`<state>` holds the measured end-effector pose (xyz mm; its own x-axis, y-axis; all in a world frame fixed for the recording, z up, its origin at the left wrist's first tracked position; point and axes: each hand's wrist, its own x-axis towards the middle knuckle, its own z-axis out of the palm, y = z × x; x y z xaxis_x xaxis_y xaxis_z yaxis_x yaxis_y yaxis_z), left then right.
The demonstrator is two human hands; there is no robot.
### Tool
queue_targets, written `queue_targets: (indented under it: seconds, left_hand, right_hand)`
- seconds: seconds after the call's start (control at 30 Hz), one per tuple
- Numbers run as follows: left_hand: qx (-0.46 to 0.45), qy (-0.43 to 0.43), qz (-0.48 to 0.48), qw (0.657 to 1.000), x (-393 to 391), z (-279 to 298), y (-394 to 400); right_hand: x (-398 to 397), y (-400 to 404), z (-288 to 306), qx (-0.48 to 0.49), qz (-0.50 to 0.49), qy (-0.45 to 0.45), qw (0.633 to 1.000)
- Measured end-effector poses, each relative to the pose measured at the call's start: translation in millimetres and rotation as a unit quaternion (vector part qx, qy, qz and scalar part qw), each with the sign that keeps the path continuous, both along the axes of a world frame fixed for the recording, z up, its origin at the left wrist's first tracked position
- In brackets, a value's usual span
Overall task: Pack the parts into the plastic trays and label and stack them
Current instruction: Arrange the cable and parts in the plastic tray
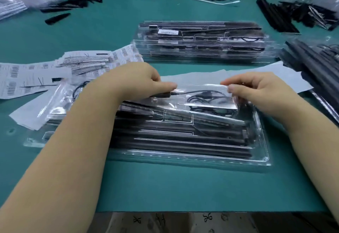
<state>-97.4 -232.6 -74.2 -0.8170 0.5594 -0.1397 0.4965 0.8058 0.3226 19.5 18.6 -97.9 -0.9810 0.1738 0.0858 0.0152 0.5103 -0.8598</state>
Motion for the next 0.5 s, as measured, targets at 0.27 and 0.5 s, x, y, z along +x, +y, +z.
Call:
queue_targets:
  seconds: [0.27, 0.5]
  left_hand:
    - [0.05, -0.144, -0.058, 0.987, -12, 17, -14]
    - [0.001, -0.354, -0.135, 0.925, -40, 30, 11]
  right_hand:
    - [5, -2, 7, -0.057, -0.001, 0.015, 0.998]
    - [2, -2, 8, -0.111, -0.038, 0.017, 0.993]
